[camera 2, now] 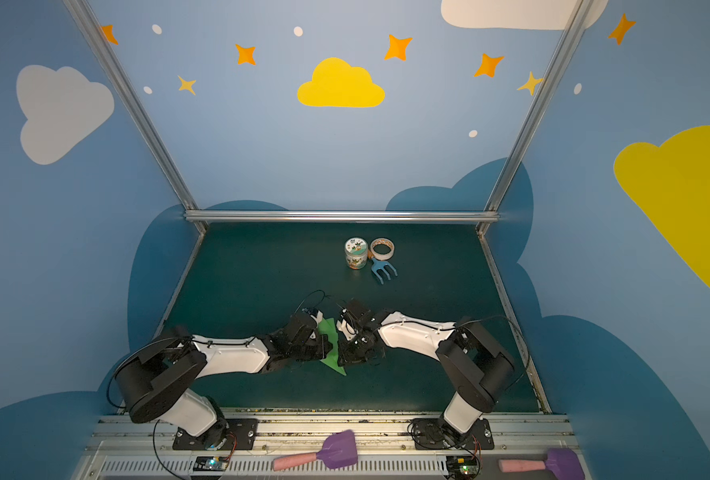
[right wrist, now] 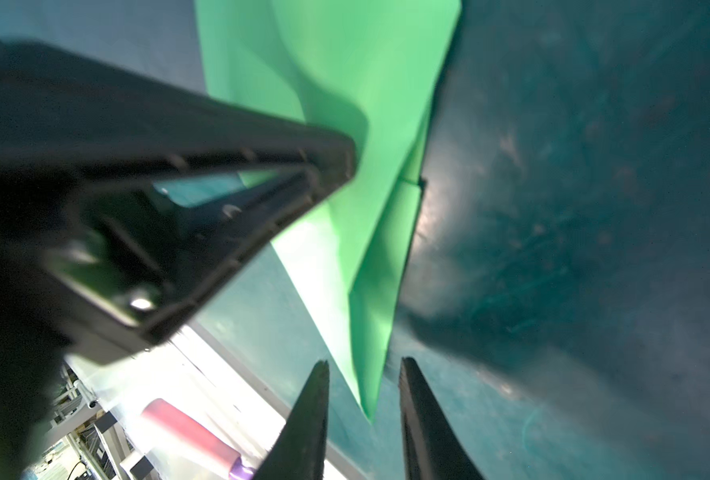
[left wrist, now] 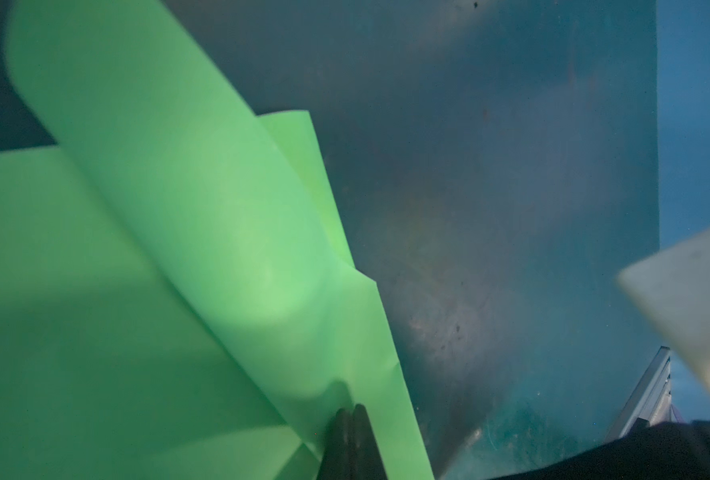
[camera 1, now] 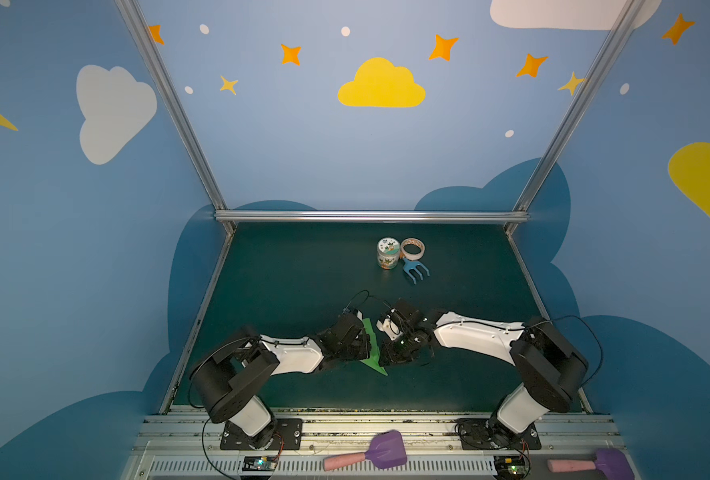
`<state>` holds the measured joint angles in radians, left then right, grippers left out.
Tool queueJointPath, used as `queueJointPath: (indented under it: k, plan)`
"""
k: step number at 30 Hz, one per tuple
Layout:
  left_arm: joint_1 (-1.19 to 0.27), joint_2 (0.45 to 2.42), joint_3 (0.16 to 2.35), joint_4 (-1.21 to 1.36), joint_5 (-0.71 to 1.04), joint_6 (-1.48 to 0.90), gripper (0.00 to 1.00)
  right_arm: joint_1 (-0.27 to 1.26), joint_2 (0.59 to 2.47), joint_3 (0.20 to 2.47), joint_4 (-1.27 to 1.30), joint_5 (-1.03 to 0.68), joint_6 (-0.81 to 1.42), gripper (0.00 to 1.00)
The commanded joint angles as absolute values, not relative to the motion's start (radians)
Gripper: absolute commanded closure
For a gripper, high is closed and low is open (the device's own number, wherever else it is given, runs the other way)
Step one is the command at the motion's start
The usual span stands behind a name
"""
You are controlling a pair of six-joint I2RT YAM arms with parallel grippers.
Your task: Fold a paper plane with a square sheet of paper (fold left side to right side)
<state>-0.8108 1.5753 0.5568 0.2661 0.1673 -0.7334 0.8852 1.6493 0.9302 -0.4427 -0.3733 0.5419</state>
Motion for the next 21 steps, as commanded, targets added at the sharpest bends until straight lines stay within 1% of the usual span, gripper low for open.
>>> queueJointPath:
  k: [1,11,14,18,21]
  plan:
    - [-0.807,1.567,0.535,0.222,0.146,-0.735,0.96,0.882,1.679,0.969,-0.463,-0.362,0.527,0.72]
    - [-0.811,1.551,0.528,0.220,0.137,-0.739,0.96,0.882,1.741,1.017,-0.462,-0.379,0.515,0.77]
    - [-0.812,1.547,0.525,0.220,0.135,-0.742,0.96,0.882,1.754,1.024,-0.459,-0.388,0.513,0.81]
    - [-0.813,1.543,0.520,0.224,0.133,-0.745,0.96,0.884,1.763,1.023,-0.451,-0.402,0.511,0.84]
    - [-0.813,1.540,0.517,0.226,0.132,-0.747,0.96,0.886,1.765,1.023,-0.446,-0.410,0.511,0.85]
